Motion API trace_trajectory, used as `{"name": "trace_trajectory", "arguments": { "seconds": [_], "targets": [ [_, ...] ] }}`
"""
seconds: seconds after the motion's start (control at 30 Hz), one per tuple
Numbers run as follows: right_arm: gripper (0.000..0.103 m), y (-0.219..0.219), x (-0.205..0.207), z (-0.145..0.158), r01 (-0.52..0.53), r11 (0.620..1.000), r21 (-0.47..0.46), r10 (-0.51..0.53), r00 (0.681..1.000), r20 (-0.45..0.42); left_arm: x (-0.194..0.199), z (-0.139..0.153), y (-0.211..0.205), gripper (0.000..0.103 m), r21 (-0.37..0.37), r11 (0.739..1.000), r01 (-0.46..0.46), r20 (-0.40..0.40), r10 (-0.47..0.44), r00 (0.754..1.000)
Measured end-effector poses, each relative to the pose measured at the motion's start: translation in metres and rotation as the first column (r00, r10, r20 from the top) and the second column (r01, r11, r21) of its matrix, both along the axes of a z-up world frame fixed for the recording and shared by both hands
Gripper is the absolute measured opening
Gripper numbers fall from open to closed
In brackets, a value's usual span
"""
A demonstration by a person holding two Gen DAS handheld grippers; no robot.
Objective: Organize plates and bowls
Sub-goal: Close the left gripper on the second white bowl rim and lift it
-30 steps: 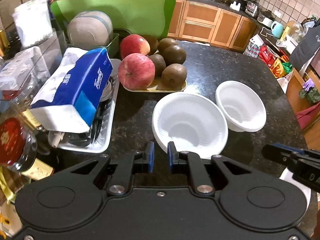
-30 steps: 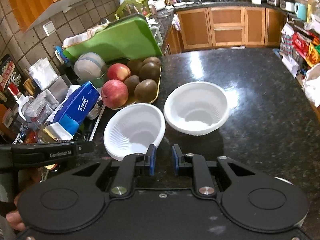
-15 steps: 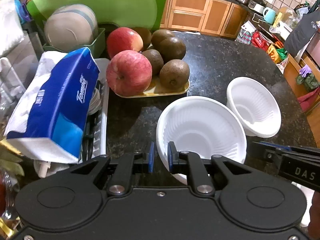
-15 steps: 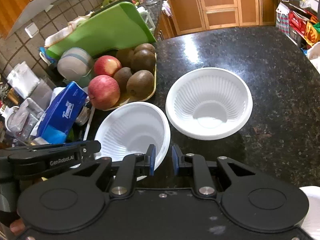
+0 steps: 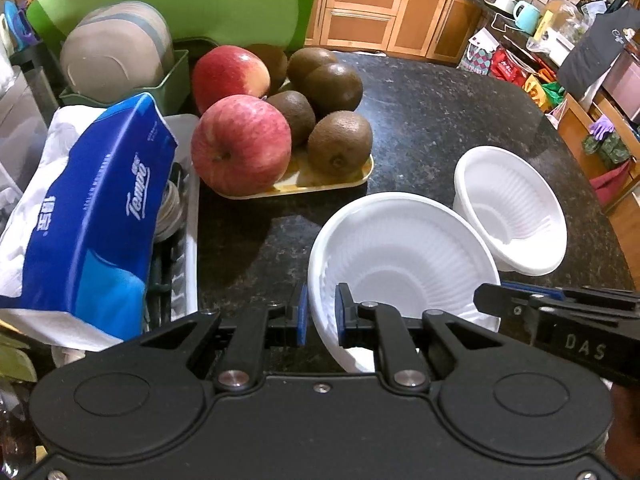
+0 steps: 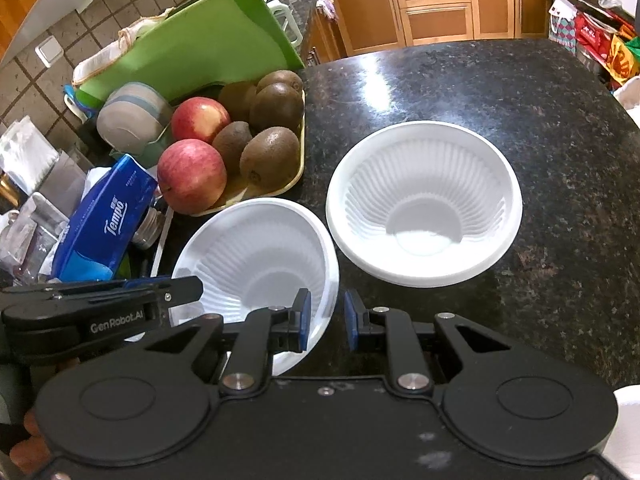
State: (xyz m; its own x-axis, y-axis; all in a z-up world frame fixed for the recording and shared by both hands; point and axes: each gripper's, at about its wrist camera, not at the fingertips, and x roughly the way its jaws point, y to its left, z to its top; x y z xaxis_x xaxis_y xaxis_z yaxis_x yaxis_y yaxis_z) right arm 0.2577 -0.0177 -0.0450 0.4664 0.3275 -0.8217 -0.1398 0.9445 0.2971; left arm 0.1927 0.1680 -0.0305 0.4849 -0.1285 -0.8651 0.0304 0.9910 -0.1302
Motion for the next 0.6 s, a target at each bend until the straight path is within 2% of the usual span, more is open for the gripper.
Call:
{"name": "trace_trajectory", "arguments": {
  "seconds": [0.4,0.6],
  "targets": [
    [0.021,0.005,0.007,-0.006,-0.015,1.000,-0.014,0.015,1.000,-0.010,0.016,-0.012,0.000,0.021,-0.021,1.000,-0.007,-0.038,0.006,0.999],
    [0.018,0.005,0.008,-0.009,-0.015,1.000,-0.017,0.015,1.000,-0.014,0.016,-0.016,-0.007,0.021,0.006,1.000,-0.010,-0.053,0.010,0.999]
  ]
}}
